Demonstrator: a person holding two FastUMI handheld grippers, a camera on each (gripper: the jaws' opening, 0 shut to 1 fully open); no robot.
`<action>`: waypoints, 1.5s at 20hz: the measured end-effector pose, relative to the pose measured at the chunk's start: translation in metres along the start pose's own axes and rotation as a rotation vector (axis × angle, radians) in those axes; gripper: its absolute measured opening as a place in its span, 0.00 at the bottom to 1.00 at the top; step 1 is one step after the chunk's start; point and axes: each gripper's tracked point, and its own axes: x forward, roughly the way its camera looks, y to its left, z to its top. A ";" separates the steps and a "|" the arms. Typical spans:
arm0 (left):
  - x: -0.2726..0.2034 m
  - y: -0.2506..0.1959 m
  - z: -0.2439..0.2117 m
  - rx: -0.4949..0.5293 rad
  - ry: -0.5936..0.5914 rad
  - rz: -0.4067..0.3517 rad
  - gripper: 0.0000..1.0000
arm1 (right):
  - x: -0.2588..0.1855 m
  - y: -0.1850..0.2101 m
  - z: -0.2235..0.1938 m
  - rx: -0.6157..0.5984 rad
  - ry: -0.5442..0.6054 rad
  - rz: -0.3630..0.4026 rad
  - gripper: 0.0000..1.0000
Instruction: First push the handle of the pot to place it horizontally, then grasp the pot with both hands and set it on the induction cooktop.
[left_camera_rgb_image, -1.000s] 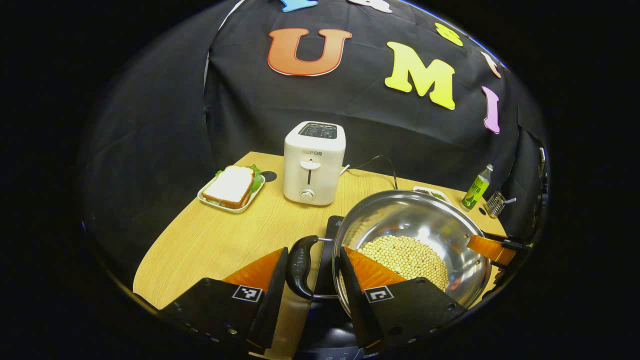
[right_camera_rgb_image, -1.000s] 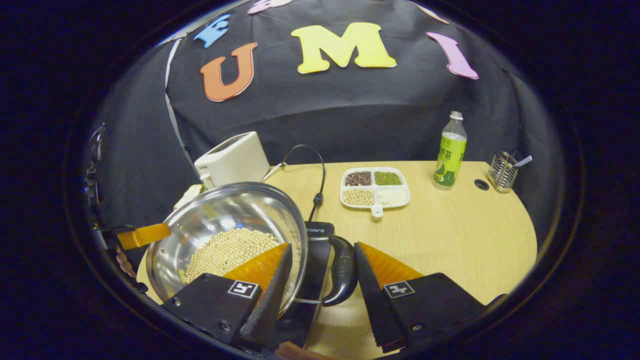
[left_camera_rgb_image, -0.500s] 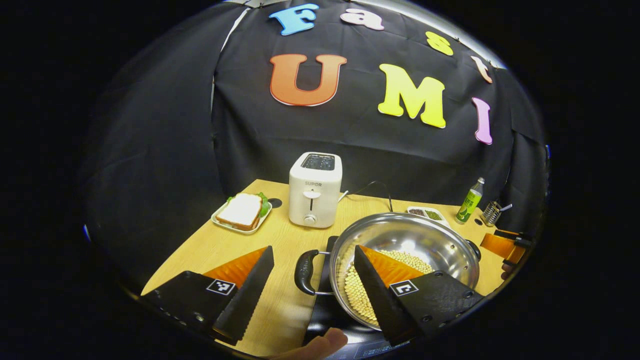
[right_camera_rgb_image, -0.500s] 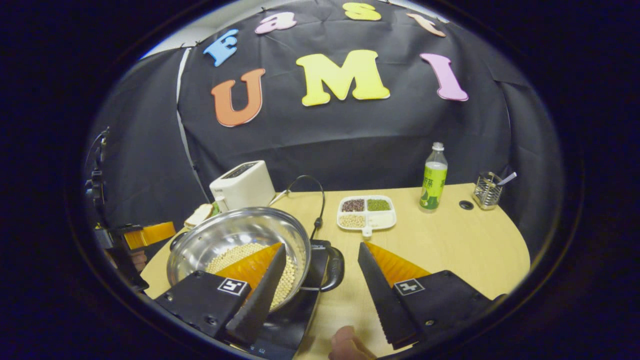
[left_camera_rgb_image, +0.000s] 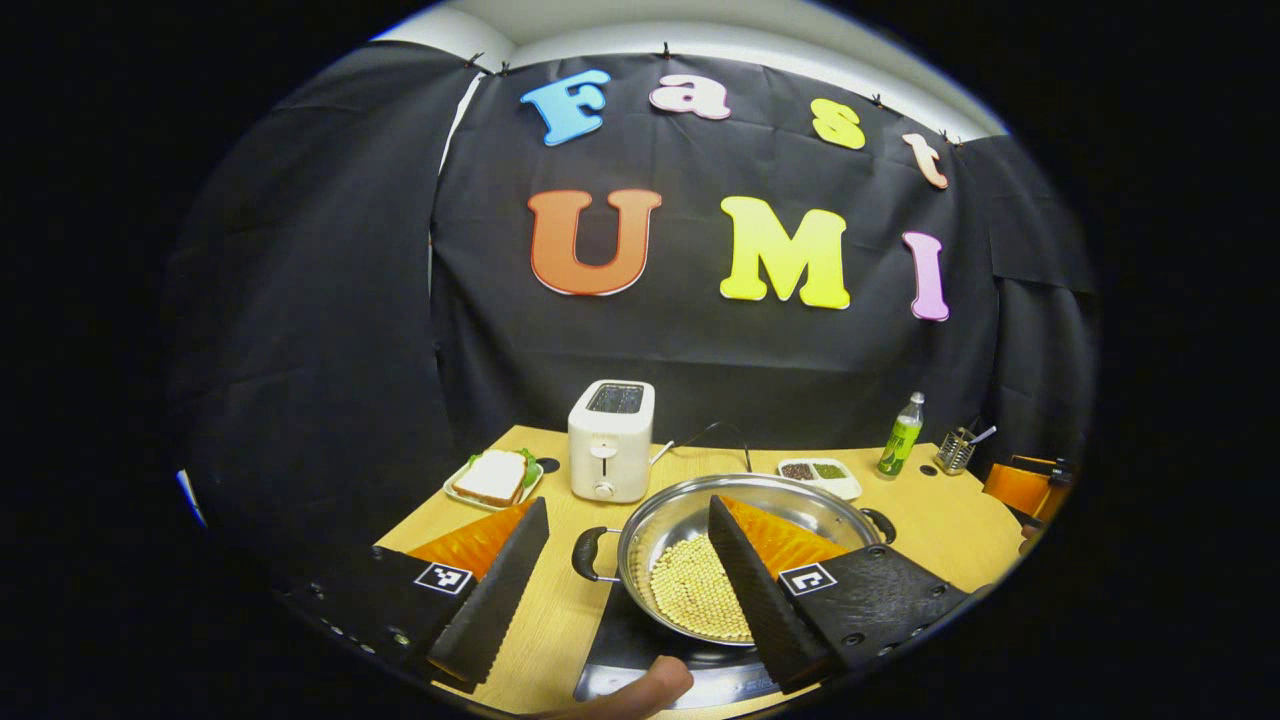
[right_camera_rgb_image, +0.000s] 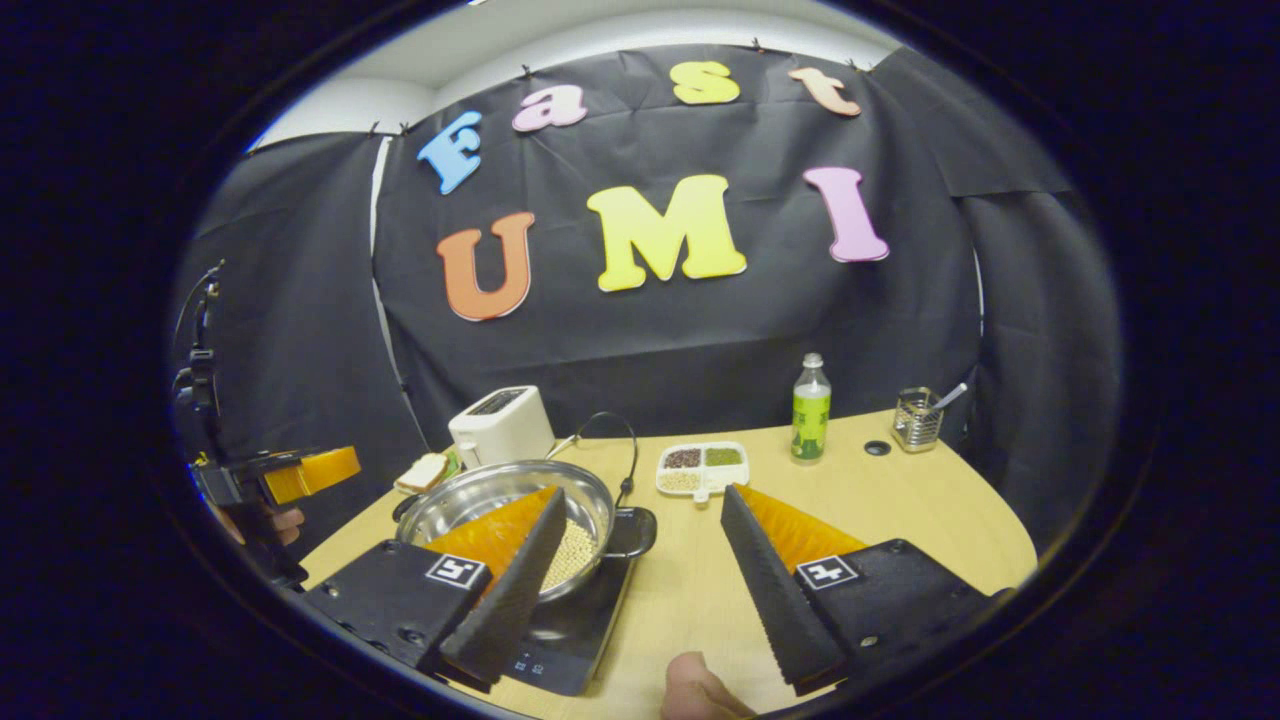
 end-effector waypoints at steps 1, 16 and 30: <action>-0.010 -0.007 0.005 -0.004 -0.005 -0.013 0.95 | -0.012 -0.006 0.006 -0.002 -0.015 -0.014 0.99; -0.128 -0.056 0.068 0.038 -0.176 -0.049 0.95 | -0.151 -0.070 0.083 -0.068 -0.188 -0.176 0.97; -0.205 -0.084 0.081 0.075 -0.312 -0.046 0.95 | -0.248 -0.097 0.115 -0.139 -0.328 -0.254 0.97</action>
